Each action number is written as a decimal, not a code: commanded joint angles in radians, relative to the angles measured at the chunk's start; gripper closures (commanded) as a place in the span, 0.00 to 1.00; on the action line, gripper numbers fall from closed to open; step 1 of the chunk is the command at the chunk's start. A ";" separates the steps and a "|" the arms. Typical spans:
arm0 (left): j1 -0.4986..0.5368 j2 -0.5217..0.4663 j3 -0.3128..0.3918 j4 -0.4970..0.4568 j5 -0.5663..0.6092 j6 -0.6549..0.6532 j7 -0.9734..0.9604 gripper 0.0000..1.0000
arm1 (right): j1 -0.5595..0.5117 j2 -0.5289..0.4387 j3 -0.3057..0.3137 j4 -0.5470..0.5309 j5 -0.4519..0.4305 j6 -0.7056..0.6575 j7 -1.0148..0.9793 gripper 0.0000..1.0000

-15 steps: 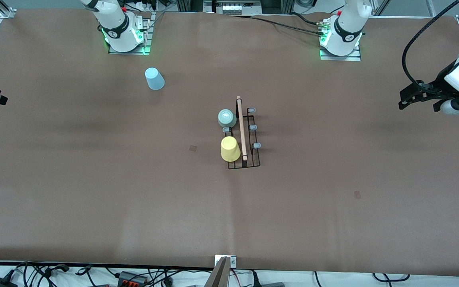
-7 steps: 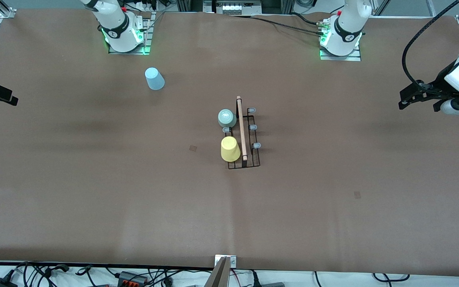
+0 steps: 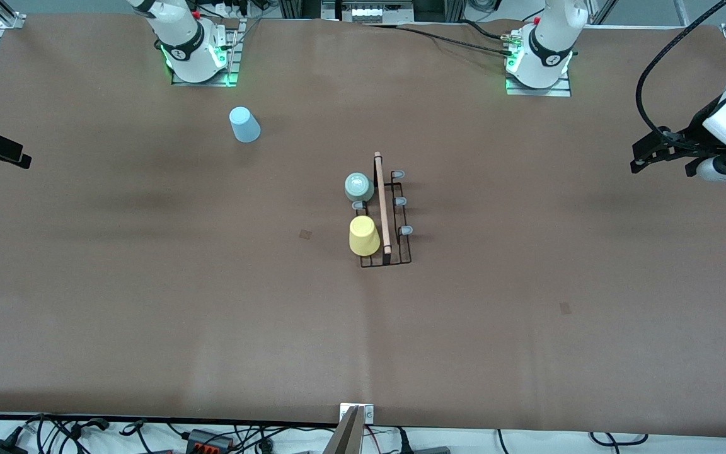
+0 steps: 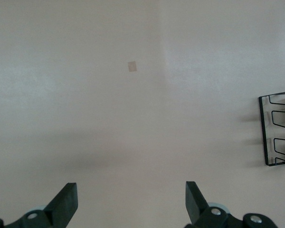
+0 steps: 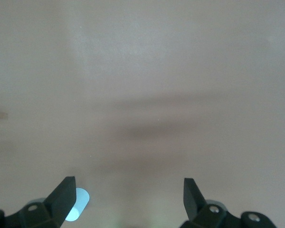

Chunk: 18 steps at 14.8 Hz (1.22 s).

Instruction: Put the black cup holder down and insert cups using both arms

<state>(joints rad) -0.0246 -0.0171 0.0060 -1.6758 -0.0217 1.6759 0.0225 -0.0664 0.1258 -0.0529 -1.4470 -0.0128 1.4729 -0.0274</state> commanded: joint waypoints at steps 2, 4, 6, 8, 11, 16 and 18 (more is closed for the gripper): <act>0.005 -0.007 -0.001 0.008 -0.004 -0.019 0.016 0.00 | -0.023 -0.015 0.024 -0.015 -0.012 0.003 -0.019 0.00; 0.005 -0.007 -0.001 0.008 -0.003 -0.019 0.016 0.00 | -0.029 -0.015 0.045 -0.013 -0.012 0.007 -0.017 0.00; 0.005 -0.007 -0.001 0.008 -0.004 -0.019 0.016 0.00 | -0.036 -0.015 0.051 -0.012 -0.012 0.012 -0.017 0.00; 0.005 -0.007 -0.001 0.008 -0.004 -0.019 0.016 0.00 | -0.038 -0.014 0.051 -0.010 -0.004 0.014 -0.017 0.00; 0.005 -0.007 0.000 0.008 -0.004 -0.019 0.014 0.00 | -0.039 -0.011 0.042 -0.007 -0.003 0.029 -0.019 0.00; 0.005 -0.007 0.003 0.008 -0.004 -0.036 0.014 0.00 | -0.044 -0.012 0.042 -0.001 -0.006 0.027 -0.020 0.00; 0.005 -0.007 0.003 0.008 -0.004 -0.038 0.014 0.00 | -0.050 -0.012 0.047 -0.001 -0.004 0.027 -0.026 0.00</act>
<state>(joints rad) -0.0243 -0.0171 0.0079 -1.6758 -0.0217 1.6596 0.0225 -0.0927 0.1232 -0.0245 -1.4464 -0.0132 1.4942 -0.0279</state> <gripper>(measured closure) 0.000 0.000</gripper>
